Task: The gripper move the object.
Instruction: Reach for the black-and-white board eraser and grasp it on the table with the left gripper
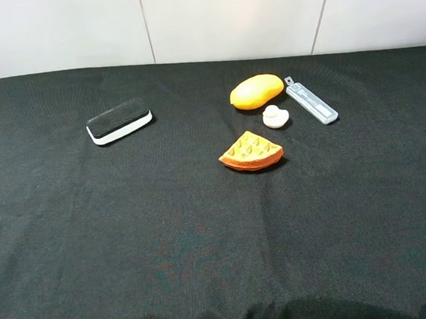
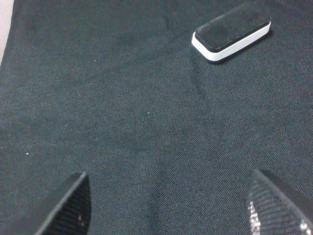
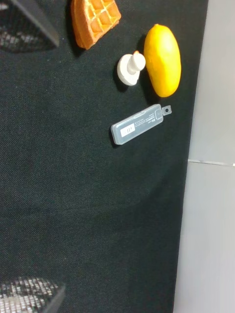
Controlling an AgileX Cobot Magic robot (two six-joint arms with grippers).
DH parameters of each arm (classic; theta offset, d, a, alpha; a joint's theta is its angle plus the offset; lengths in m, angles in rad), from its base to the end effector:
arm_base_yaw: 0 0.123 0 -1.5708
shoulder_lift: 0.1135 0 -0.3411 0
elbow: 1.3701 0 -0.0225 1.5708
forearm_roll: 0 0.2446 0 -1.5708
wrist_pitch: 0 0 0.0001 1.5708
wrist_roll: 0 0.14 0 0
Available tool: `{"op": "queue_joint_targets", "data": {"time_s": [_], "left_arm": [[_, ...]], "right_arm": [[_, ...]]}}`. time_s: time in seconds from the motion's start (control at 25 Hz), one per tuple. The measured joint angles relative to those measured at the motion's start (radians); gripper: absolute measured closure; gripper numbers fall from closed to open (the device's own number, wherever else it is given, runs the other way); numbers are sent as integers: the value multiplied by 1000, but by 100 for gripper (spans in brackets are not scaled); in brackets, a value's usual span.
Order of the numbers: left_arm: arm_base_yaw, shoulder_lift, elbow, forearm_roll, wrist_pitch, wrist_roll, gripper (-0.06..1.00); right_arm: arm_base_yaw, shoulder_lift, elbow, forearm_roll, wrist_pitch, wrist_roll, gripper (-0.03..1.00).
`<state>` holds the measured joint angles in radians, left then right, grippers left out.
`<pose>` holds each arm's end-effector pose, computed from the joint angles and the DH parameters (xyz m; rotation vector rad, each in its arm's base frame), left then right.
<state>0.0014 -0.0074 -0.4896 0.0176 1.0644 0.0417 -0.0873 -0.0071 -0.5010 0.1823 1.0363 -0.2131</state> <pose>-0.0235 0.0021 0.2480 0.0405 2.0508 0.0479 -0.0218 0.0238 0.2568 -0.1322 1.9945 0.0242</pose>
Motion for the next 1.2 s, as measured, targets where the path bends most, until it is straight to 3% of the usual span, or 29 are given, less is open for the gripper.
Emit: {"op": "queue_joint_targets", "data": {"time_s": [1.2], "left_arm": [[0, 0, 0, 0, 0, 0, 24]], "right_arm": [[0, 0, 0, 0, -1, 0, 27]]}}
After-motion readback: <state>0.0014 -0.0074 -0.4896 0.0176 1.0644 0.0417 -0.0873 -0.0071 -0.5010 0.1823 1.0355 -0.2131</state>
